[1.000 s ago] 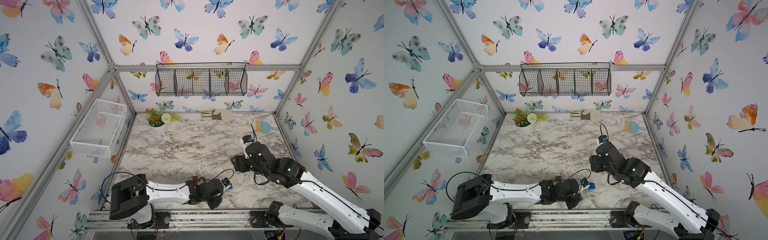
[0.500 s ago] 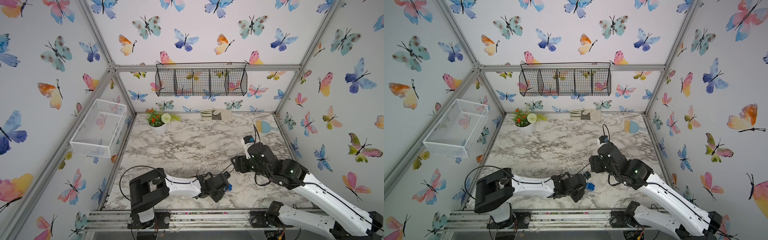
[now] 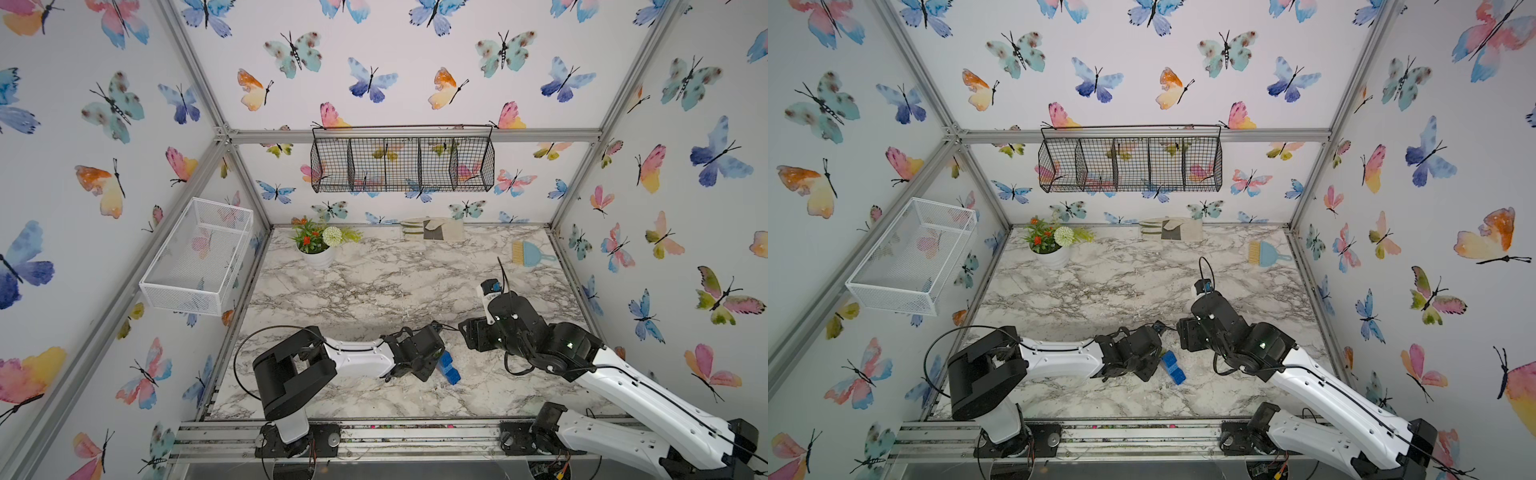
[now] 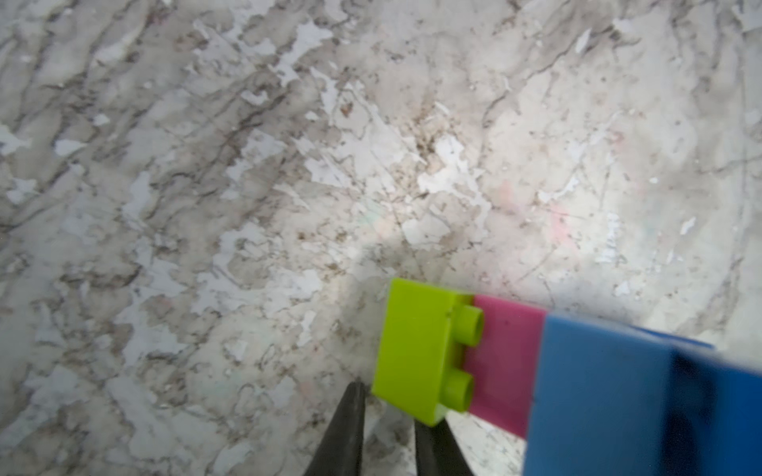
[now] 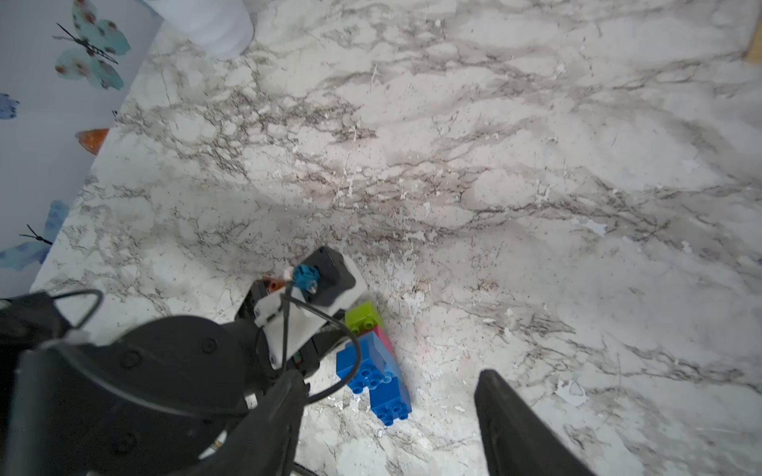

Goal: Assemble the letter y with lego
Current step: Adjust the lego brick at the center of the board, then pick up the lego brick from the center of the board.

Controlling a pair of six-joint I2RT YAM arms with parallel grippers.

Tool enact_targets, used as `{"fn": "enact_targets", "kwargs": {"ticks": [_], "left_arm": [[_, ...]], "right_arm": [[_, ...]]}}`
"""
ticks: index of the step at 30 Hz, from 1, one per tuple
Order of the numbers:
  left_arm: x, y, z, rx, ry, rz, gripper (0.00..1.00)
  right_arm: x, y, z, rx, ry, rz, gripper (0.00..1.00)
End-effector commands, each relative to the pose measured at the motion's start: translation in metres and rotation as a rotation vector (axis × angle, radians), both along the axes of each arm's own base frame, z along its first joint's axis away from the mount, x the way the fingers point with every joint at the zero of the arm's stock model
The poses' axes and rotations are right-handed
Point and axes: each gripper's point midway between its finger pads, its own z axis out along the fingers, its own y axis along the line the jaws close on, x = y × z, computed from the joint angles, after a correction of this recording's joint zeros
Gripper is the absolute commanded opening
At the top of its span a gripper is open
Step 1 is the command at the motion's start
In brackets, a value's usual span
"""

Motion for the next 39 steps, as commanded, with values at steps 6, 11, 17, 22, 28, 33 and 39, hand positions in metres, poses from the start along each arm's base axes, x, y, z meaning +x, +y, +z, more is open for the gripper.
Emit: {"fn": "enact_targets", "kwargs": {"ticks": [6, 11, 17, 22, 28, 33, 39], "left_arm": [[0.014, 0.031, 0.001, -0.007, 0.061, 0.096, 0.29], [0.039, 0.048, 0.034, -0.168, 0.101, 0.212, 0.47], [0.059, 0.074, 0.074, -0.251, 0.076, 0.307, 0.89], [0.069, 0.099, 0.080, -0.287, 0.092, 0.385, 0.97], [0.074, 0.126, 0.077, -0.343, 0.116, 0.462, 0.97], [0.072, 0.136, 0.075, -0.366, 0.130, 0.481, 0.97], [0.073, 0.139, 0.075, -0.371, 0.124, 0.488, 0.97]], "right_arm": [[-0.018, 0.025, -0.057, -0.047, 0.135, 0.178, 0.68], [-0.019, 0.030, -0.079, -0.121, 0.171, 0.255, 0.68], [-0.025, 0.031, -0.094, -0.188, 0.182, 0.341, 0.68], [-0.031, 0.040, -0.102, -0.191, 0.210, 0.393, 0.68], [-0.036, 0.048, -0.115, -0.231, 0.223, 0.429, 0.68], [-0.030, 0.042, -0.124, -0.247, 0.204, 0.374, 0.68], [-0.024, 0.042, -0.129, -0.139, 0.151, 0.264, 0.67]]}}
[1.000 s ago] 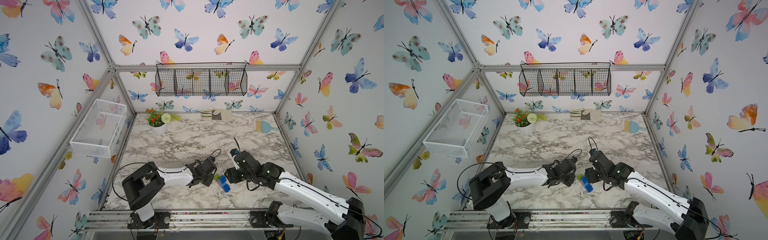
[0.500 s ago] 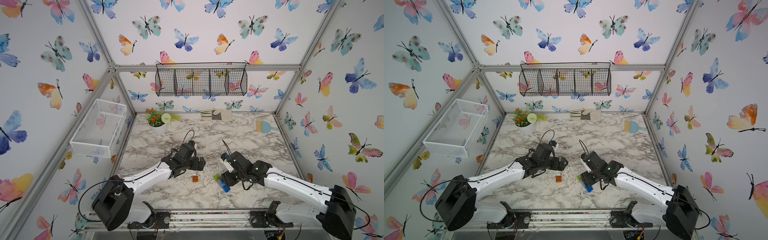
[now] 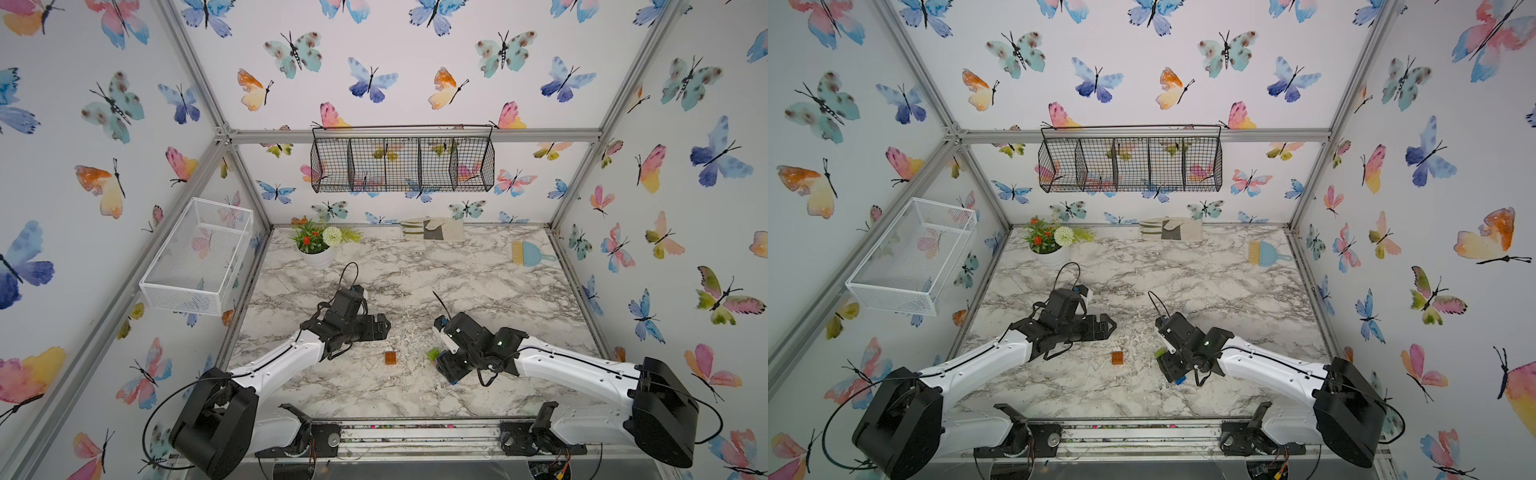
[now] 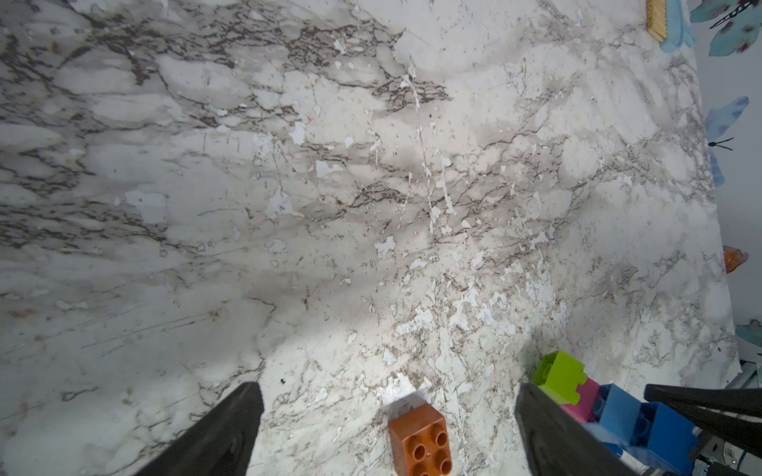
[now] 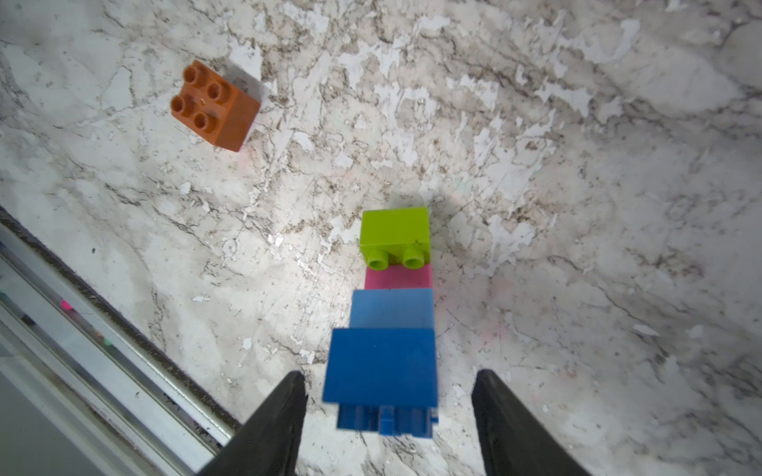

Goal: Assemble the letter y with lego
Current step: Pick up the lego brick from the center of the board.

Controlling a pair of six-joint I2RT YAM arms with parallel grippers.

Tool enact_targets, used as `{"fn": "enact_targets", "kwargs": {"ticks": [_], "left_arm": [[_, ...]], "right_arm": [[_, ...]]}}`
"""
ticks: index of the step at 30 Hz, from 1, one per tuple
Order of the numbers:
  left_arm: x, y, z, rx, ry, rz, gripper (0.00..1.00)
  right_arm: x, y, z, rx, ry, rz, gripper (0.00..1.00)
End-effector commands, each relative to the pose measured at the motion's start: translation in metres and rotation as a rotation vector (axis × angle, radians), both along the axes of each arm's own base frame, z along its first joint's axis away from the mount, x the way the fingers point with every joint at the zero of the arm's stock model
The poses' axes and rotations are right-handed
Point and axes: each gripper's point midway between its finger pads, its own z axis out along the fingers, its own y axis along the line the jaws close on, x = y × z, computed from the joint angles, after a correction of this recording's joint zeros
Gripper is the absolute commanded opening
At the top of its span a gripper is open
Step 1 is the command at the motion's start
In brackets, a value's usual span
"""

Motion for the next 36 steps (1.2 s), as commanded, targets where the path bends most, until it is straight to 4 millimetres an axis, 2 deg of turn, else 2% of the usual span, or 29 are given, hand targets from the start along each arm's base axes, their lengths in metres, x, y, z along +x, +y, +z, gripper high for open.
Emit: {"fn": "enact_targets", "kwargs": {"ticks": [1, 4, 11, 18, 22, 36], "left_arm": [[-0.002, -0.002, 0.006, -0.033, -0.005, -0.009, 0.97], [-0.001, -0.002, 0.007, -0.039, -0.006, -0.002, 0.97], [-0.003, -0.001, 0.005, -0.047, -0.004, 0.003, 0.97], [-0.004, 0.001, 0.003, -0.048, -0.002, 0.011, 0.97], [-0.004, -0.002, 0.000, -0.054, 0.009, 0.007, 0.97], [-0.002, -0.004, -0.006, -0.059, 0.023, 0.010, 0.97]], "right_arm": [[0.009, 0.005, 0.006, 0.114, -0.062, -0.086, 0.67], [0.009, 0.008, 0.008, 0.199, -0.095, -0.109, 0.67], [0.004, 0.012, -0.007, 0.212, -0.102, -0.070, 0.67], [0.014, 0.002, -0.019, 0.175, -0.174, -0.098, 0.66], [0.024, -0.006, -0.018, 0.165, -0.260, -0.125, 0.66], [0.024, 0.006, -0.032, 0.126, -0.226, -0.066, 0.66]]}}
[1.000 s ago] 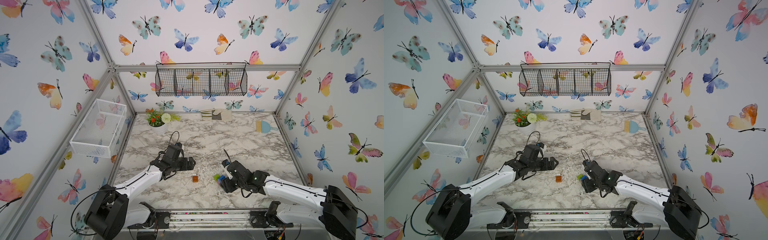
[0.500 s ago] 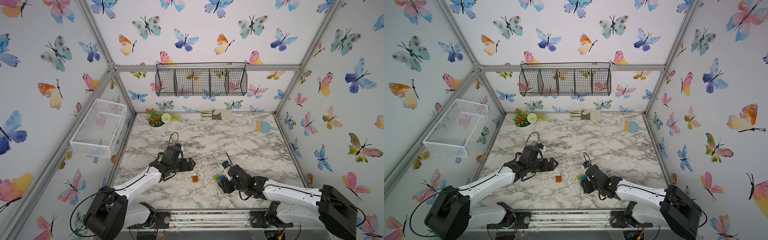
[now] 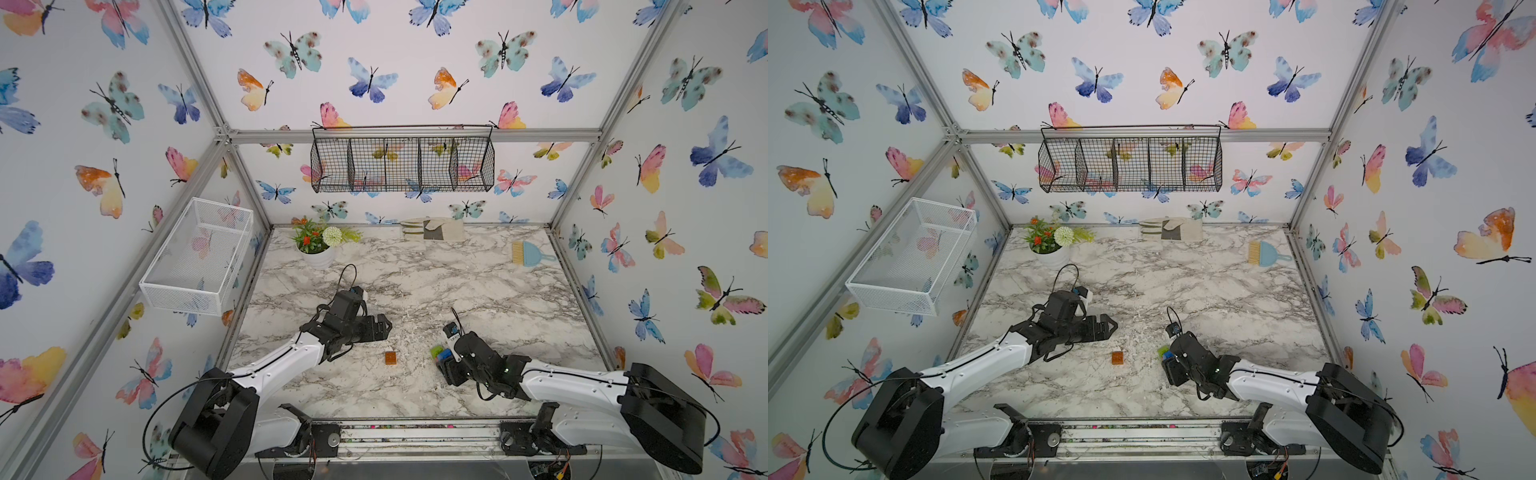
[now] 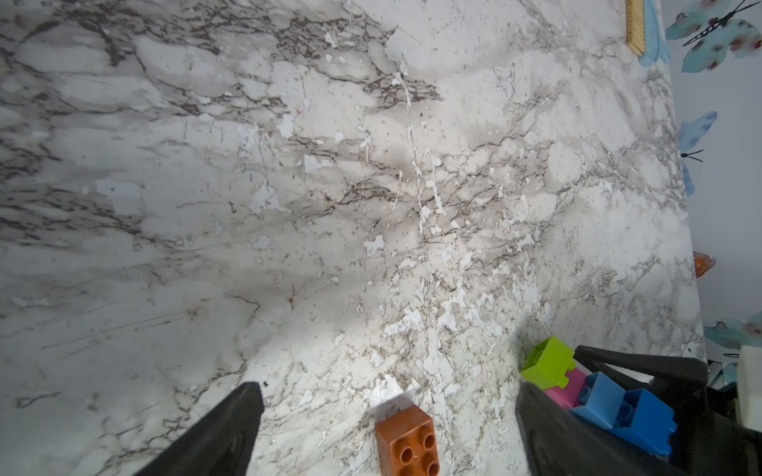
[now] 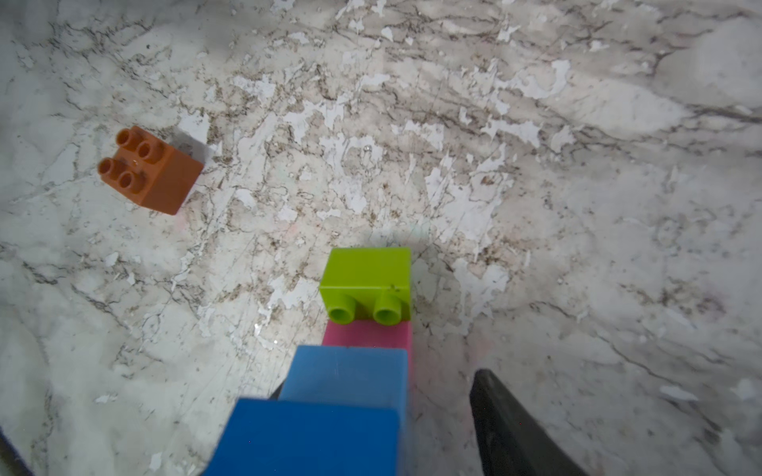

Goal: Assemble the letter y with lego
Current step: Pick up the lego brick from the center of the board.

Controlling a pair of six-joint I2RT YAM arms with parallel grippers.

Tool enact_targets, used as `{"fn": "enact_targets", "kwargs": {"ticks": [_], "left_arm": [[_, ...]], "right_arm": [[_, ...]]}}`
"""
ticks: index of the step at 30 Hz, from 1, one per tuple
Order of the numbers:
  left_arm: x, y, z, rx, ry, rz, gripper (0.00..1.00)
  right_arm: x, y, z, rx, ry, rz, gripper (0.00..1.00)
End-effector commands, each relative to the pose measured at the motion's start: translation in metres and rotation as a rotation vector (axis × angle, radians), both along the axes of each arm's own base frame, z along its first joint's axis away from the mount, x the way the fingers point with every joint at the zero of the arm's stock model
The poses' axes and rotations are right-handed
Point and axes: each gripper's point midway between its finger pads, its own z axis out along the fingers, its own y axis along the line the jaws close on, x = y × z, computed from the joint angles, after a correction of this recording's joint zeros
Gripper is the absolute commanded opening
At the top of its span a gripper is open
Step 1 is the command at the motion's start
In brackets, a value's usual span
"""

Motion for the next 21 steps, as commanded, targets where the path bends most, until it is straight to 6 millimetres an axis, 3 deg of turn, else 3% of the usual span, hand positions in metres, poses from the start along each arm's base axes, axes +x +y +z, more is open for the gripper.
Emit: {"fn": "enact_targets", "kwargs": {"ticks": [1, 21], "left_arm": [[-0.001, -0.001, -0.001, -0.011, 0.006, -0.006, 0.97], [0.001, 0.000, -0.003, -0.006, 0.004, -0.005, 0.97]], "right_arm": [[0.006, 0.008, 0.005, -0.002, -0.023, 0.007, 0.66], [0.016, 0.013, 0.000, -0.038, -0.048, -0.003, 0.62]]}}
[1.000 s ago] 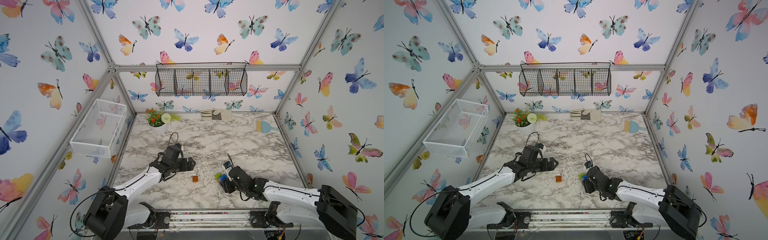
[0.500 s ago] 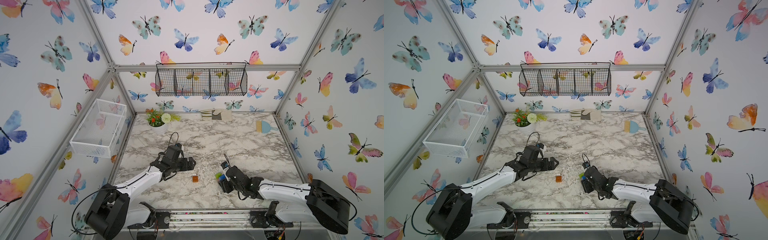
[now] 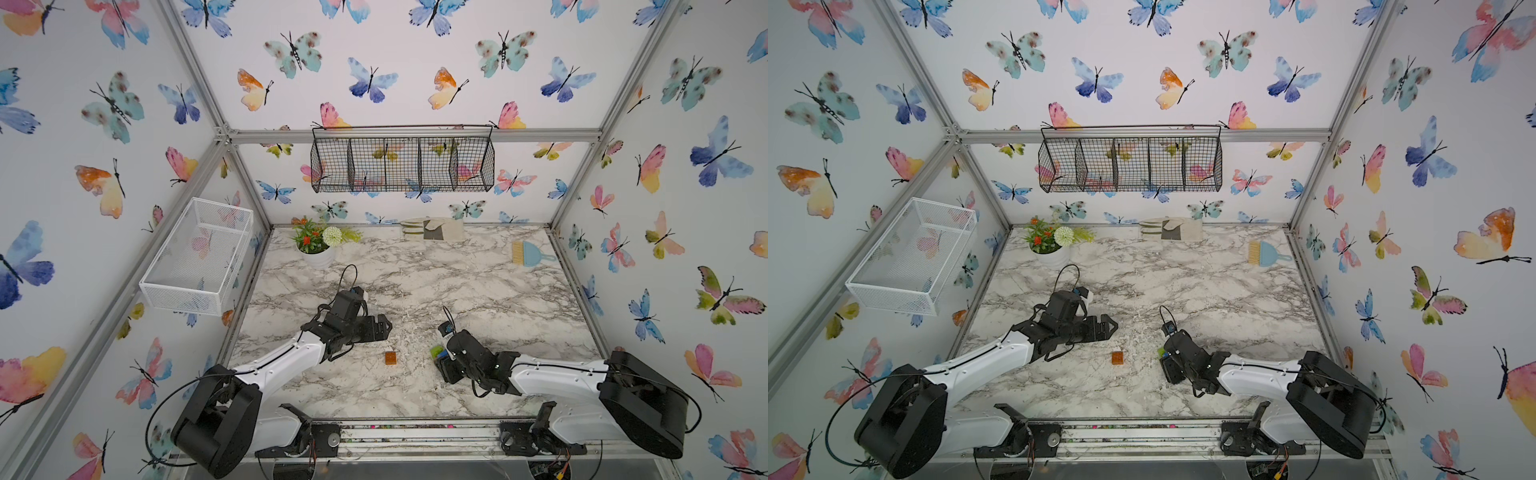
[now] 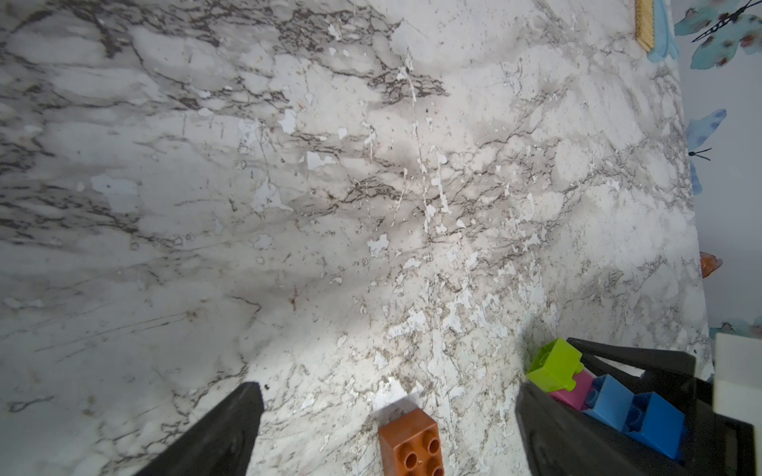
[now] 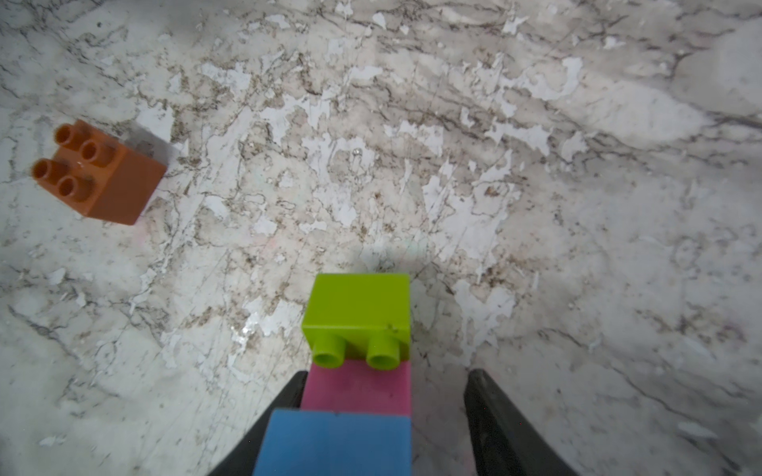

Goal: Assemble the letter y with lego
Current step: Pick up the lego brick from the center of the board.

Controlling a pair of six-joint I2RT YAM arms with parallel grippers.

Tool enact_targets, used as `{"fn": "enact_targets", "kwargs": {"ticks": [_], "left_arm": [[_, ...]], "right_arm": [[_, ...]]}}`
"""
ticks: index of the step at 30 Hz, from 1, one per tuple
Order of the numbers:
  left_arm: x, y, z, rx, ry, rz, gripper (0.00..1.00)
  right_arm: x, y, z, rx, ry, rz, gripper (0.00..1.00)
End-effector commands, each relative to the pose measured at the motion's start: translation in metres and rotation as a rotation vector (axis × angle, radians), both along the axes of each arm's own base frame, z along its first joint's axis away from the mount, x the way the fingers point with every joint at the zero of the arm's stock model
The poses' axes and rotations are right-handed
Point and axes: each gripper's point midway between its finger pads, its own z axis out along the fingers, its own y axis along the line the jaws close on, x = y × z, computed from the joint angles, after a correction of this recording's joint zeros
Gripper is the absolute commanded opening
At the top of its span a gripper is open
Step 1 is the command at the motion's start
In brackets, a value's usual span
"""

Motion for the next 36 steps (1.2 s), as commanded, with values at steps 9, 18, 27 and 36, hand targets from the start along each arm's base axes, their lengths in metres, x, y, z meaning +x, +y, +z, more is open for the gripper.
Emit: {"fn": "enact_targets", "kwargs": {"ticks": [9, 18, 27, 36], "left_arm": [[-0.001, 0.000, -0.004, -0.009, 0.007, -0.006, 0.97], [0.001, 0.000, -0.004, -0.006, 0.005, -0.003, 0.97], [0.001, 0.000, -0.006, -0.003, 0.010, 0.004, 0.97], [0.002, 0.000, -0.006, -0.007, 0.013, 0.010, 0.97]], "right_arm": [[0.009, 0.007, 0.008, 0.004, -0.048, -0.005, 0.60], [0.012, 0.010, 0.007, 0.002, -0.056, 0.001, 0.61], [0.018, 0.013, 0.003, -0.021, -0.070, -0.001, 0.60], [0.030, 0.032, 0.009, 0.015, -0.119, 0.032, 0.61]]}}
